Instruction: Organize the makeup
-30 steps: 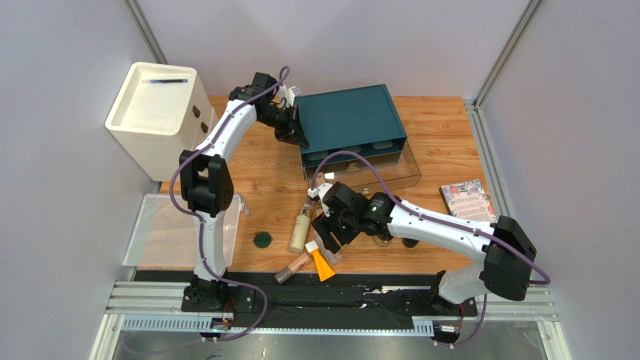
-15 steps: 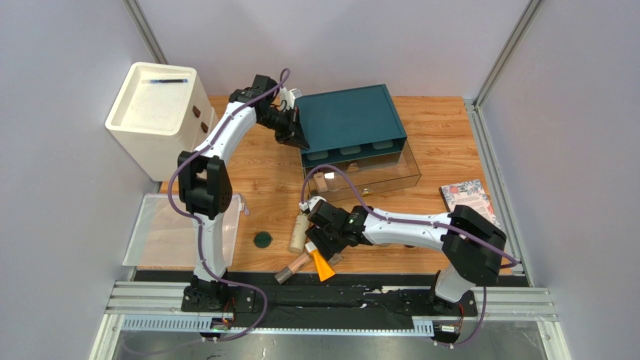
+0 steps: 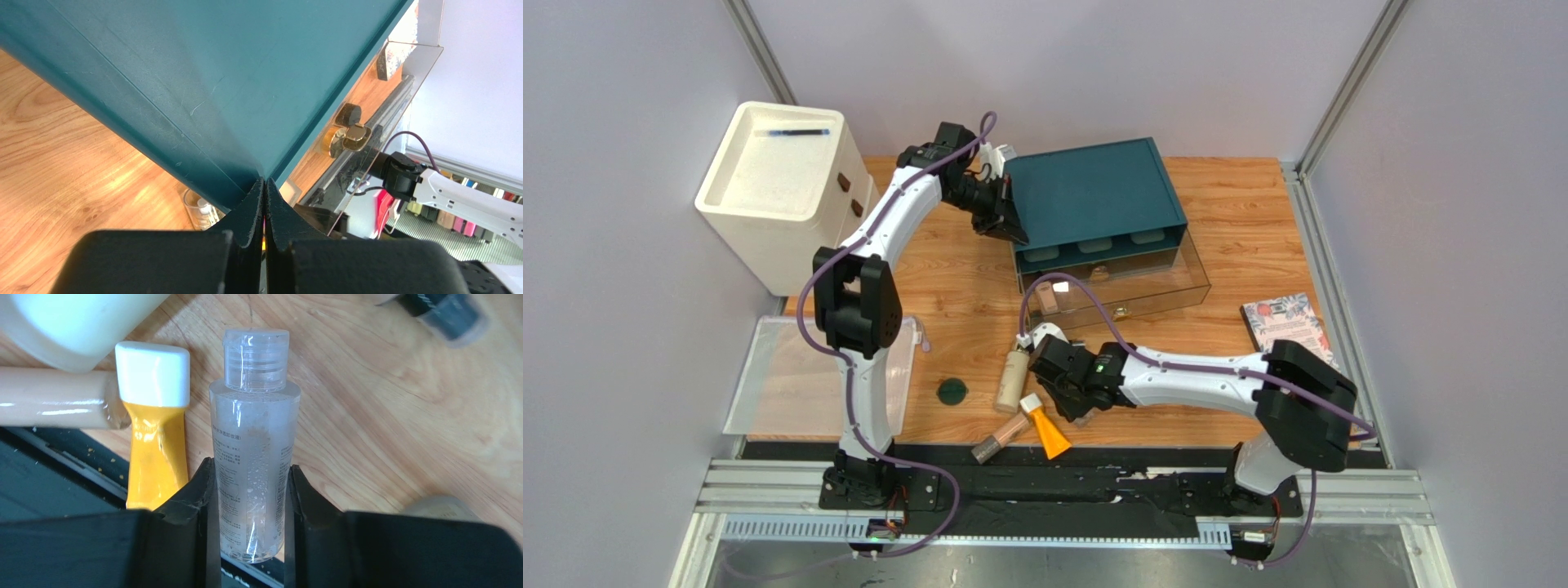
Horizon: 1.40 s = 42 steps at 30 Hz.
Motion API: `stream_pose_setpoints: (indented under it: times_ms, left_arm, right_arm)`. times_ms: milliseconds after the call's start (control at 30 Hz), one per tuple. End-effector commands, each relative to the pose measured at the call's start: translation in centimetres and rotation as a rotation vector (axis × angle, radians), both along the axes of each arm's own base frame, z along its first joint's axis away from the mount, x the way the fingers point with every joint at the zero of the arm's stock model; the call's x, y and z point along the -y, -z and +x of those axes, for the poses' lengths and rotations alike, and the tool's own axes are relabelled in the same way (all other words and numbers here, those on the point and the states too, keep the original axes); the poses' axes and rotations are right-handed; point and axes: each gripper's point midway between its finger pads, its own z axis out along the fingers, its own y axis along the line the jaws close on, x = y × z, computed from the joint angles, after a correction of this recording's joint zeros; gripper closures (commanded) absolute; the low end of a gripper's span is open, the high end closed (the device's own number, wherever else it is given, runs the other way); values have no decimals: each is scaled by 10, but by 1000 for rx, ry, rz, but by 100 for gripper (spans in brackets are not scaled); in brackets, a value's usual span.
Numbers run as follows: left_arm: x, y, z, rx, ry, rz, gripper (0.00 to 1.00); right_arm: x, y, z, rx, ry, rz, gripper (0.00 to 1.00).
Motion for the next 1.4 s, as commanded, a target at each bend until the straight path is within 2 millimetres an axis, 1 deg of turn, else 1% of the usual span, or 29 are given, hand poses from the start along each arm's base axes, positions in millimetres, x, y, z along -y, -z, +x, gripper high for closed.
stream_pose_setpoints:
  times_ms: [0,33,100,133,200,233,267,333,433,467,500,567,600,667,700,800,833,900,933,967,1000,1033,1100,1133,1200,1267,1300,1333,1367]
  left_arm:
    - [-14,19,-7,-29,-16,102,100]
    - [-14,18,-7,-29,-15,100,100]
    - [-14,20,-8,-35,-15,100,100]
    - [-14,20,-8,-34,-14,99,100]
    - [-14,20,-9,-39,-12,103,100]
    - [-14,19,-9,-37,-10,101,100]
    - [-14,19,-10,-37,-9,100,100]
    - [-14,19,-10,-36,-8,99,100]
    - [-14,19,-9,-37,-7,99,100]
    - [-13,19,-9,-38,-6,97,100]
    - [-13,19,-8,-41,-5,96,100]
    - [-12,19,-7,-43,-4,94,100]
    - [-12,18,-6,-40,-3,95,100]
    - [-12,18,-4,-37,-4,95,100]
    - [-12,18,-4,-35,-4,95,100]
    - [-12,19,-3,-39,-3,96,100]
    - [-12,19,-2,-36,-2,97,100]
    - [-12,19,-3,-37,-2,98,100]
    - [-12,20,-3,-41,0,98,100]
    - [-13,20,-3,-42,-2,100,100]
    - [-12,20,-3,-39,1,101,100]
    - [-12,20,-4,-41,4,104,100]
    - [-13,20,-4,-40,3,108,100]
    - [-14,20,-4,-40,3,108,100]
    - [-13,19,-4,-37,3,107,100]
    - [-13,19,-4,-40,3,106,100]
    - [-13,19,-3,-41,2,104,100]
    - [-12,18,-3,-40,3,103,100]
    - [-12,19,-2,-42,3,103,100]
  right_arm:
    - [6,-49,10,113,18,53,100]
    - [7,-65,12,143,19,83,100]
    - [9,-88,16,186,11,102,100]
    - [12,-108,21,233,21,133,100]
    - [19,-129,28,293,21,136,100]
    - [21,-147,38,355,44,144,100]
    - [25,-159,43,395,54,147,100]
    - [31,-182,62,473,91,142,100]
    - [40,-191,92,495,153,115,100]
    - [38,-203,102,509,178,135,100]
    - [44,-196,117,499,209,107,100]
    - [43,-205,133,508,230,117,100]
    - [45,-199,146,496,251,106,100]
    - [43,-205,162,498,280,128,100]
    - [44,-197,172,485,300,115,99]
    - [36,-195,187,473,297,117,98]
    - [30,-184,191,454,286,96,97]
    - [26,-179,195,439,280,76,92]
    - [24,-170,197,416,273,60,90]
    - [23,-164,195,395,264,45,84]
    - [22,-163,195,388,267,42,80]
    - [22,-162,195,376,267,36,68]
    - [21,-164,192,367,273,46,58]
    - [23,-172,190,378,276,62,53]
    - [26,-173,184,377,272,76,46]
    - [31,-186,178,394,271,108,45]
    - [36,-181,172,391,272,101,43]
    - [40,-190,168,405,275,121,43]
    - [45,-189,166,410,286,116,42]
